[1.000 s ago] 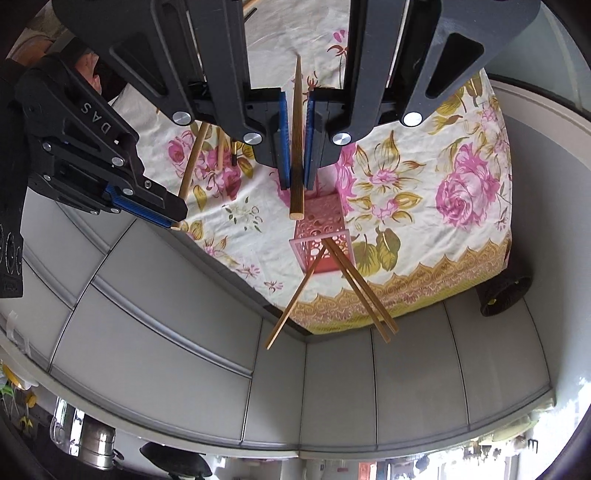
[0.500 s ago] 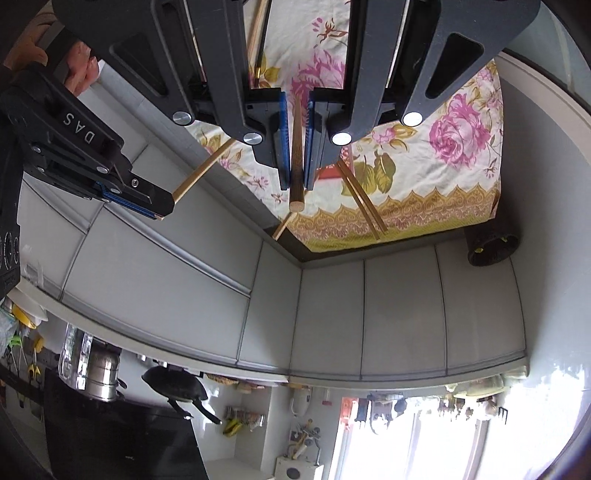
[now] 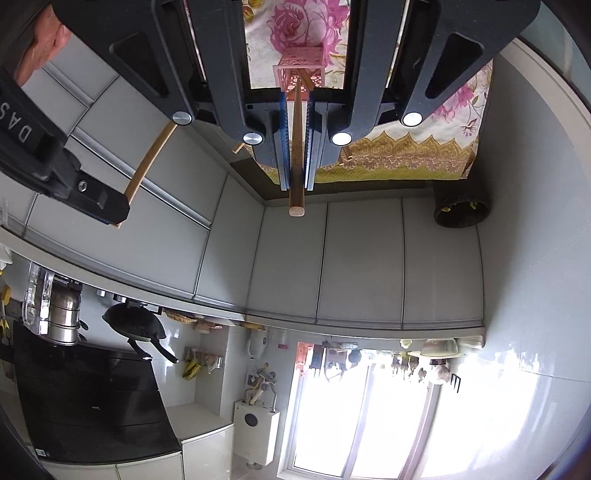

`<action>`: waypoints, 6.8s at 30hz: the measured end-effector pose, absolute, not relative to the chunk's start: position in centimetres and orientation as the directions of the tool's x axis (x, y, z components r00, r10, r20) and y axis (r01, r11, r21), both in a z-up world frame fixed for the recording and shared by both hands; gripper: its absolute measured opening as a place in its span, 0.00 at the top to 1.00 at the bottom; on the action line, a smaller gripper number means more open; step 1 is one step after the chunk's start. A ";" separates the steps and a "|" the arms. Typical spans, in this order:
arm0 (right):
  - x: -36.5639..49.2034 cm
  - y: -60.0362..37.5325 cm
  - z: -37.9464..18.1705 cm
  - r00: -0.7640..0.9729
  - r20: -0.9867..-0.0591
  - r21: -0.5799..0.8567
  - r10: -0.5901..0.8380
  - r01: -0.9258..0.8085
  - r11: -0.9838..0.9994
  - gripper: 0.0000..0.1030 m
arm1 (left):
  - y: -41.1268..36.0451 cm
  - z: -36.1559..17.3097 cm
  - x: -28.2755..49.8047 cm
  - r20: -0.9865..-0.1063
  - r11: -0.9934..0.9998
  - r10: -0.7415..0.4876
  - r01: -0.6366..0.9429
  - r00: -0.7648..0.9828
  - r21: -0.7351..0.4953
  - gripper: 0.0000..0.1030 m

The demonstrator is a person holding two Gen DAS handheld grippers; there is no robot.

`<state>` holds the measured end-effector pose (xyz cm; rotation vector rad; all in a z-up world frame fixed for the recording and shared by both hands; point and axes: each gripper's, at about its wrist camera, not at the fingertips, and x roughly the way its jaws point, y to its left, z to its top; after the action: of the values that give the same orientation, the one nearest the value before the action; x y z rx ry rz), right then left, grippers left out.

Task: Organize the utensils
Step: 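Lower the chopstick into the pink holder and open the left tool while the right tool releases its own, then grasp a wooden chopstick with the left tool while the right tool grasps another, then carry both held wooden chopsticks upright above the pink holder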

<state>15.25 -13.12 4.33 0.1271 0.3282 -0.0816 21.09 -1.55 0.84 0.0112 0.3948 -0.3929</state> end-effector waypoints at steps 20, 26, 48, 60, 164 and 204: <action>21.8 -14.6 0.4 0.940 -0.335 0.173 -0.061 0.125 0.977 0.92 | 1.2 -1.8 24.8 -0.399 0.948 -0.318 0.279 0.860 -0.154 0.56; 23.2 -14.2 -1.1 0.935 -0.347 0.174 -0.070 0.137 0.975 0.92 | 2.3 -0.9 24.5 -0.381 0.958 -0.284 0.245 0.880 -0.149 0.55; 21.8 -14.4 -2.1 0.925 -0.344 0.172 -0.161 0.231 0.958 0.07 | 4.5 1.2 22.8 -0.363 0.974 -0.220 0.181 0.905 -0.140 0.34; 15.7 -17.2 -2.3 0.906 -0.375 0.200 -0.194 0.284 0.938 0.07 | 4.0 2.4 19.5 -0.353 0.975 -0.223 0.214 0.909 -0.066 0.07; 5.5 -20.1 -11.4 0.760 -0.638 0.183 -0.123 0.305 0.935 0.96 | -2.3 -8.7 17.4 -0.652 0.773 -0.529 0.625 0.543 -0.106 0.94; 4.5 -19.1 -9.5 0.810 -0.574 0.147 -0.123 0.250 0.957 0.95 | -1.3 -3.4 14.8 -0.536 0.771 -0.572 0.629 0.621 -0.095 0.94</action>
<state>4.49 -19.06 -9.47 0.2204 0.5955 -0.2012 14.83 -1.29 -3.37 0.1053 0.5781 -0.6920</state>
